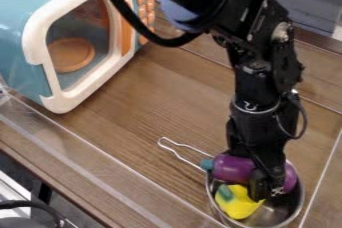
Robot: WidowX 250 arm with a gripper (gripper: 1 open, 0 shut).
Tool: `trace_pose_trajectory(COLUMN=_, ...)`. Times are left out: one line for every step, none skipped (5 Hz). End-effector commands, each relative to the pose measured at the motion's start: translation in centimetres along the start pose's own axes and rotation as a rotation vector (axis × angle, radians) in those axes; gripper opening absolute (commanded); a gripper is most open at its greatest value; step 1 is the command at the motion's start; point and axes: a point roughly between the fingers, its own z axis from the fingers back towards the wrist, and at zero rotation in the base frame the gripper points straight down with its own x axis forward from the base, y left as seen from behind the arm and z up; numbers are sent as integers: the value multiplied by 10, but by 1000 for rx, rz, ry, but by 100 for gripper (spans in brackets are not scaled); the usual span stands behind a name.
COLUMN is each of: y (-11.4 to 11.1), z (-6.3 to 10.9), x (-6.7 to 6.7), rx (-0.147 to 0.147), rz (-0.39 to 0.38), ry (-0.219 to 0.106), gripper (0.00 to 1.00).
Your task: Remove the eggplant from inside the silver pot and put it on the table
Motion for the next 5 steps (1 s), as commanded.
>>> trace_pose_trajectory(y=1, z=7, x=3, rx=-17, rz=-2, ry=-14, gripper=100)
trace_pose_trajectory(y=0, z=9, x=3, rx=-40, rz=7, ry=-7, gripper=100)
trace_pose_trajectory(y=-1, z=12, x=2, rx=-63, rz=21, ry=1, gripper=100)
trace_pose_trajectory(y=-2, z=15, x=1, rx=-80, rz=38, ry=11, gripper=100)
trace_pose_trajectory(y=-1, z=17, x=0, rx=-91, rz=51, ry=21, gripper=100)
